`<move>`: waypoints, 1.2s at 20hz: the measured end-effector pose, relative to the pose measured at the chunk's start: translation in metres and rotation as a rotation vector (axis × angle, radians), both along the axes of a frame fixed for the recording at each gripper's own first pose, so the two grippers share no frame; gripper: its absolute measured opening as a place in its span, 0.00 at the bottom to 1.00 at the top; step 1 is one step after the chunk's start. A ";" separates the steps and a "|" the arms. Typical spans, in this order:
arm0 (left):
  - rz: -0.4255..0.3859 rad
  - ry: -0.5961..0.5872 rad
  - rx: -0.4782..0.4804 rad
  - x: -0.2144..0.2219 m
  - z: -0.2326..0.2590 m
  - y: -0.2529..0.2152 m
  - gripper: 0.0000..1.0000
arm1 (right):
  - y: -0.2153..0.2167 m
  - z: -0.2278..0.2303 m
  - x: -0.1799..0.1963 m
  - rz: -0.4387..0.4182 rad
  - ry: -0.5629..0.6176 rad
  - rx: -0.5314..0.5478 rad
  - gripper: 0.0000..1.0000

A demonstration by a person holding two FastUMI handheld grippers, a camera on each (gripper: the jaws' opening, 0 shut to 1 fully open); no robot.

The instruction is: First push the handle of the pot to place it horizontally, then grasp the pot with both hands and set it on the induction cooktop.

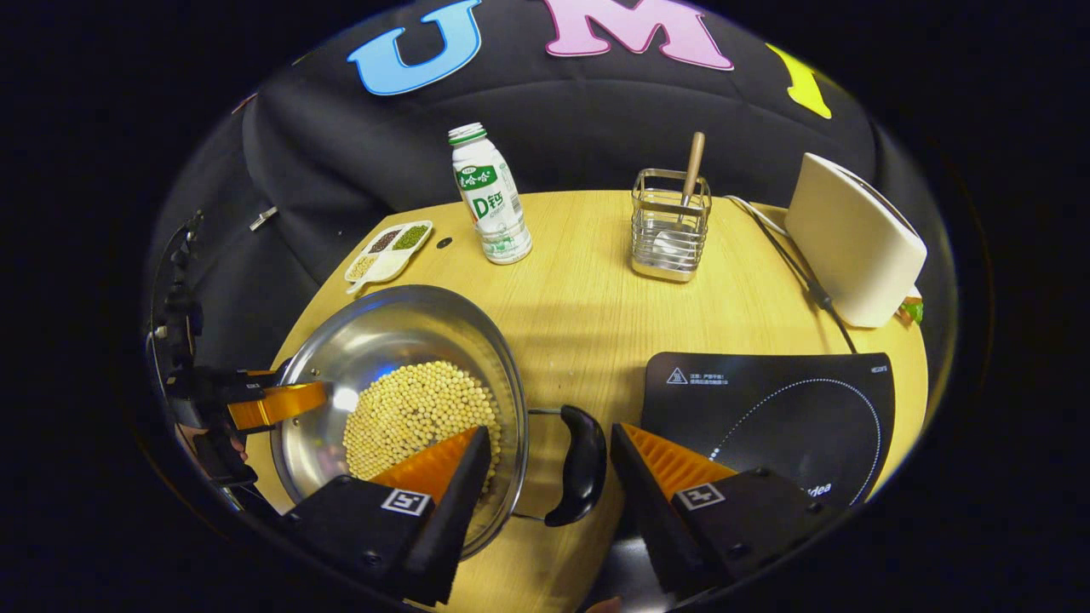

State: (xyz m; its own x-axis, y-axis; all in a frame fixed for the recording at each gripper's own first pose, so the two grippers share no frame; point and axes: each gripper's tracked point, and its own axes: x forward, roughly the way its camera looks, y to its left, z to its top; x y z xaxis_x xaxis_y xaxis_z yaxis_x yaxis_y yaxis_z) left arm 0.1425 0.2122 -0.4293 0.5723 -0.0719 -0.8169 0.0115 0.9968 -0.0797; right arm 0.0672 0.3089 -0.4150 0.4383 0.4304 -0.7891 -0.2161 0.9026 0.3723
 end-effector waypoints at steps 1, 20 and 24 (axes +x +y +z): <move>0.002 0.005 0.004 0.001 -0.003 0.002 0.80 | 0.002 -0.003 0.000 -0.001 0.014 0.002 0.84; 0.046 -0.001 0.013 -0.041 0.060 -0.008 0.56 | -0.019 0.033 -0.012 0.008 0.038 -0.021 0.56; 0.056 0.015 0.006 -0.063 0.084 -0.034 0.56 | -0.048 0.049 -0.030 0.010 0.054 -0.005 0.56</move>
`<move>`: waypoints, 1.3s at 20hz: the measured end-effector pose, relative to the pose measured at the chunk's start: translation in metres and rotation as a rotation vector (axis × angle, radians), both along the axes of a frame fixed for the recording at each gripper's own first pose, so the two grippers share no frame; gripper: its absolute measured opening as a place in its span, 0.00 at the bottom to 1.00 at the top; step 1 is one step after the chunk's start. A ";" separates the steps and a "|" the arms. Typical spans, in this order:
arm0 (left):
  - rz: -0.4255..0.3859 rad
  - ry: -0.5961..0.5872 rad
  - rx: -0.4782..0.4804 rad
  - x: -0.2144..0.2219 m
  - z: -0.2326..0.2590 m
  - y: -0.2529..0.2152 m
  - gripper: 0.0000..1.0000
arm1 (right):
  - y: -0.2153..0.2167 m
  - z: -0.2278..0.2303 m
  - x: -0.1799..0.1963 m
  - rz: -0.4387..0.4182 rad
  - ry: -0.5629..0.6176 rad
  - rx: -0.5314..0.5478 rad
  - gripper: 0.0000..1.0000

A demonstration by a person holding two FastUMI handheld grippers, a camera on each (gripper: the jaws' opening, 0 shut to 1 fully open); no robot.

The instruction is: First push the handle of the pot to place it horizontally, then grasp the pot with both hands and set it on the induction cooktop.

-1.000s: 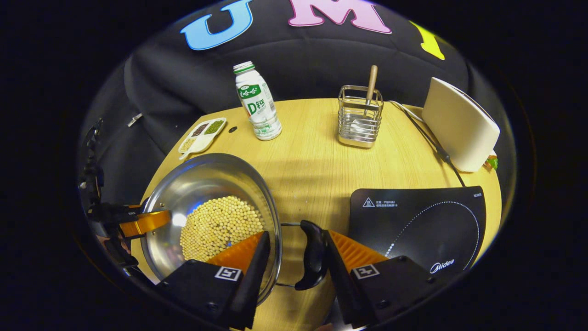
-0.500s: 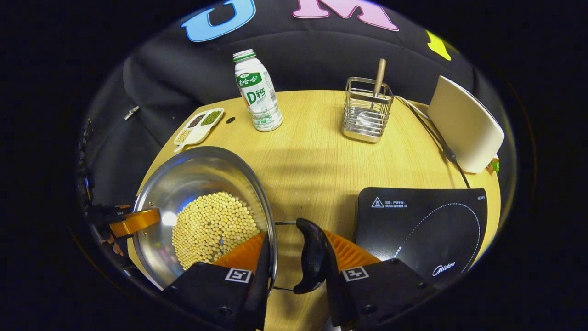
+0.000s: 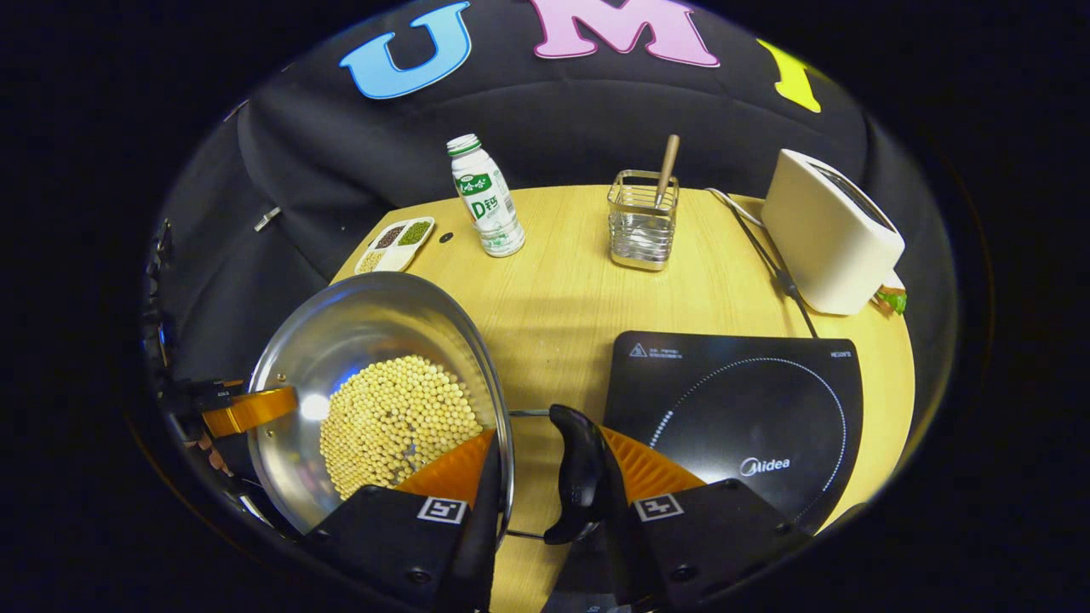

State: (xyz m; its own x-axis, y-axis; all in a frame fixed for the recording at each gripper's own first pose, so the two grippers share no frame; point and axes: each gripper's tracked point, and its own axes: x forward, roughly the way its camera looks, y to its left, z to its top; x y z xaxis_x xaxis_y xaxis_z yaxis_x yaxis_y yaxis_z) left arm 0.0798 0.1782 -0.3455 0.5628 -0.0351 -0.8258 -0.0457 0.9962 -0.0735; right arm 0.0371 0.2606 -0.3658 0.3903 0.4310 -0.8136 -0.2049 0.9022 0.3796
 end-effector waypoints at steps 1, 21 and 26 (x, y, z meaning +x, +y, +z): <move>0.000 0.002 -0.004 -0.005 0.004 -0.008 0.56 | -0.009 0.004 -0.003 -0.002 -0.003 -0.002 0.56; -0.193 0.003 -0.039 0.004 0.018 -0.214 0.56 | -0.224 -0.004 -0.016 -0.148 0.010 -0.057 0.56; -0.212 0.009 -0.047 0.017 0.011 -0.252 0.56 | -0.260 -0.015 -0.005 -0.164 0.018 -0.070 0.56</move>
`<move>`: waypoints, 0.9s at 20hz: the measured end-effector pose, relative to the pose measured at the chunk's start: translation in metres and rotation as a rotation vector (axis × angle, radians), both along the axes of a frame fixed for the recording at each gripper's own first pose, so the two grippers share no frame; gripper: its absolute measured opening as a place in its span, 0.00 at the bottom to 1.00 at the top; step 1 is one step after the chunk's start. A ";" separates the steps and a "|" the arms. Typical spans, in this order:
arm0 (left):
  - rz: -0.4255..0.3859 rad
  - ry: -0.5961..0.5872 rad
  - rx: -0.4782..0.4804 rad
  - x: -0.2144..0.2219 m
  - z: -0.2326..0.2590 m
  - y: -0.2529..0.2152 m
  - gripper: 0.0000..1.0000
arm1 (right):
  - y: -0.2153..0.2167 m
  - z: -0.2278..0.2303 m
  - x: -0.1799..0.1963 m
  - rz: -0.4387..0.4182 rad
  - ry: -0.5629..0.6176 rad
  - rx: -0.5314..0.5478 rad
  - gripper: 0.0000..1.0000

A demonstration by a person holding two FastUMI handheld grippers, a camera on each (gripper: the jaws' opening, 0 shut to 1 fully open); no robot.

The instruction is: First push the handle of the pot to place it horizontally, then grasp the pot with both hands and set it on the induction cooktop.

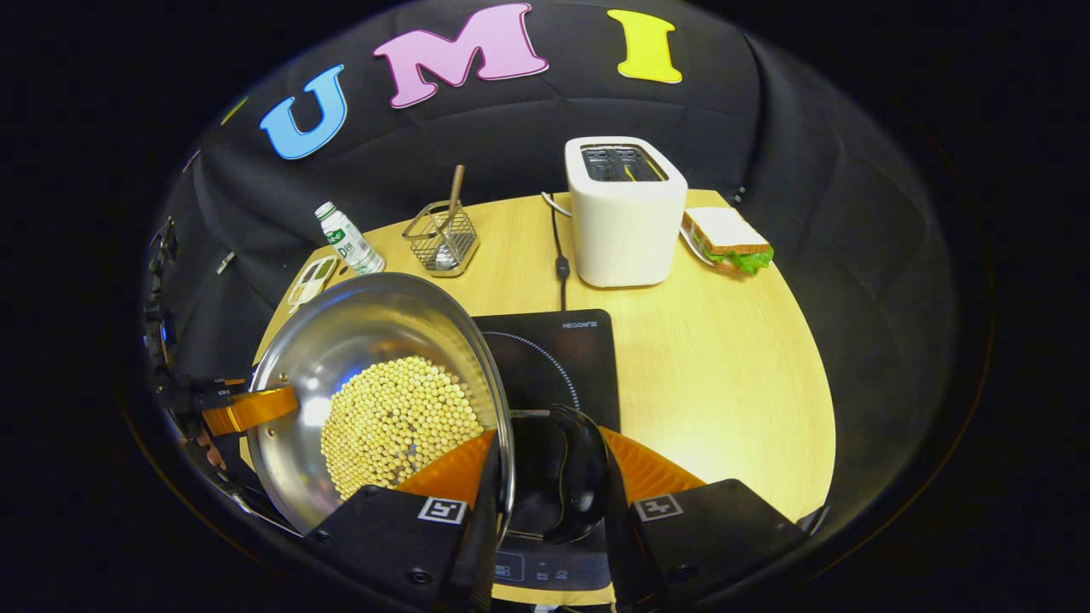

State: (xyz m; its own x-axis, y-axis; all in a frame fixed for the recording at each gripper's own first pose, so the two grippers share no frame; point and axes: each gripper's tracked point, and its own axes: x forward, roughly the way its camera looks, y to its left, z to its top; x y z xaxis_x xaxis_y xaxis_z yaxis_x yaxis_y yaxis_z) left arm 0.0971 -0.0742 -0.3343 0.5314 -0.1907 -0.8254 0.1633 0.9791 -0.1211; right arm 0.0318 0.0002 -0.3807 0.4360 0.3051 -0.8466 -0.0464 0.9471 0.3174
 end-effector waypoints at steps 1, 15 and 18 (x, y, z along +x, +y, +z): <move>-0.002 0.001 0.000 0.003 -0.002 -0.006 0.56 | -0.005 -0.003 0.003 -0.002 0.002 -0.001 0.56; -0.016 0.024 -0.011 0.029 -0.027 -0.036 0.56 | -0.030 -0.030 0.024 -0.017 0.027 -0.020 0.56; -0.014 0.034 -0.018 0.033 -0.035 -0.038 0.56 | -0.031 -0.036 0.026 -0.016 0.034 -0.029 0.56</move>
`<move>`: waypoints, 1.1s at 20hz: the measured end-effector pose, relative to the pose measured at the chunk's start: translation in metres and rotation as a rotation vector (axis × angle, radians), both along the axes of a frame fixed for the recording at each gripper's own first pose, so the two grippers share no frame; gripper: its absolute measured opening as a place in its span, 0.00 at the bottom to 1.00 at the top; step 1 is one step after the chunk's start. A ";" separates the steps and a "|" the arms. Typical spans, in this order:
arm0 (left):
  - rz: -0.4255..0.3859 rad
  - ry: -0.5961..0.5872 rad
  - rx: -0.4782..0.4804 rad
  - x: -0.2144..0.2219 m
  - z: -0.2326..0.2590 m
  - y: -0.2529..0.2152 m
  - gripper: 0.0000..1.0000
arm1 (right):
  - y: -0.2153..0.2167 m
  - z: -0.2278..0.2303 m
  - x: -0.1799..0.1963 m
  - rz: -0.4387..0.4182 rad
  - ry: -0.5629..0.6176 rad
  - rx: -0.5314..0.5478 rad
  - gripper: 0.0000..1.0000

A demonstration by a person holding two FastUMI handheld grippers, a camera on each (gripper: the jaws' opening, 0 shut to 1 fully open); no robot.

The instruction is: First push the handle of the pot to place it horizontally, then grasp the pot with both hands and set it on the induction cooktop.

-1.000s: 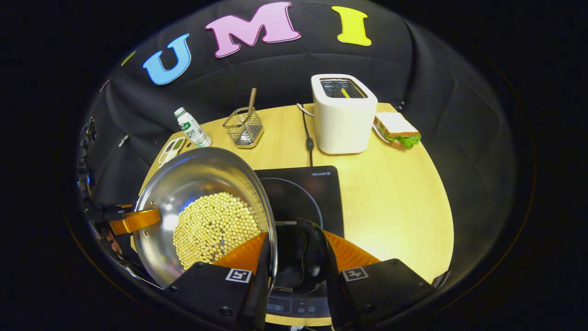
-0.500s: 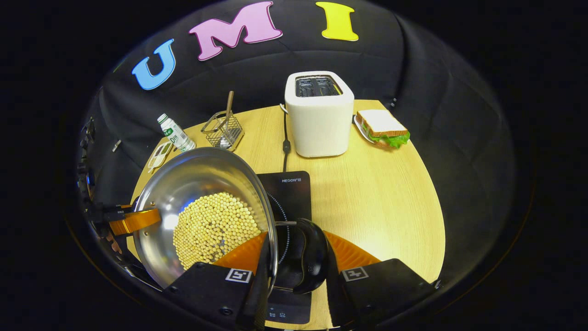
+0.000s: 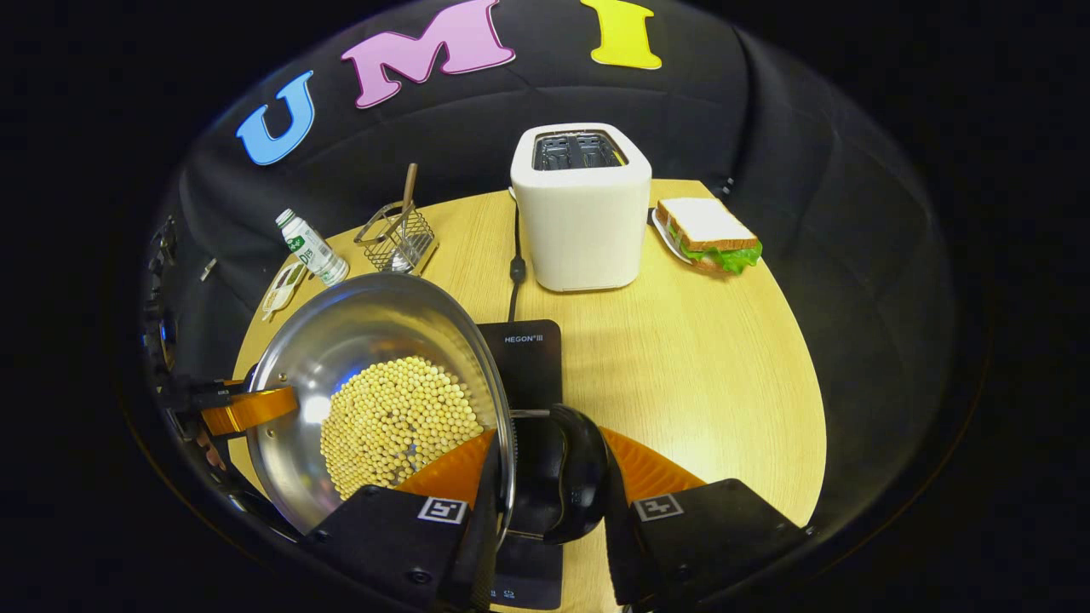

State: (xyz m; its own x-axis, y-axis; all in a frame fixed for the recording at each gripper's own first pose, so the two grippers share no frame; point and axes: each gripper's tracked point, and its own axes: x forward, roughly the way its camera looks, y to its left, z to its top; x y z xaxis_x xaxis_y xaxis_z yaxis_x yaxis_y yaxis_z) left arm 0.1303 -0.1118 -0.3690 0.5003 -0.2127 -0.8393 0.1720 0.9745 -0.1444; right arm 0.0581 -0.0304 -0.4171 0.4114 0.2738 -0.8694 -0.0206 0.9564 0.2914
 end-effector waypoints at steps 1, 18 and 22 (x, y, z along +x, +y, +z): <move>0.000 0.006 -0.001 0.000 -0.002 -0.001 0.56 | 0.000 -0.002 0.001 0.001 0.003 -0.003 0.56; 0.049 -0.017 0.008 0.002 -0.004 0.005 0.91 | -0.017 -0.007 0.003 -0.032 -0.008 -0.043 0.98; 0.051 -0.038 0.013 -0.002 0.008 0.010 0.96 | -0.021 0.005 0.006 -0.080 -0.034 -0.028 0.99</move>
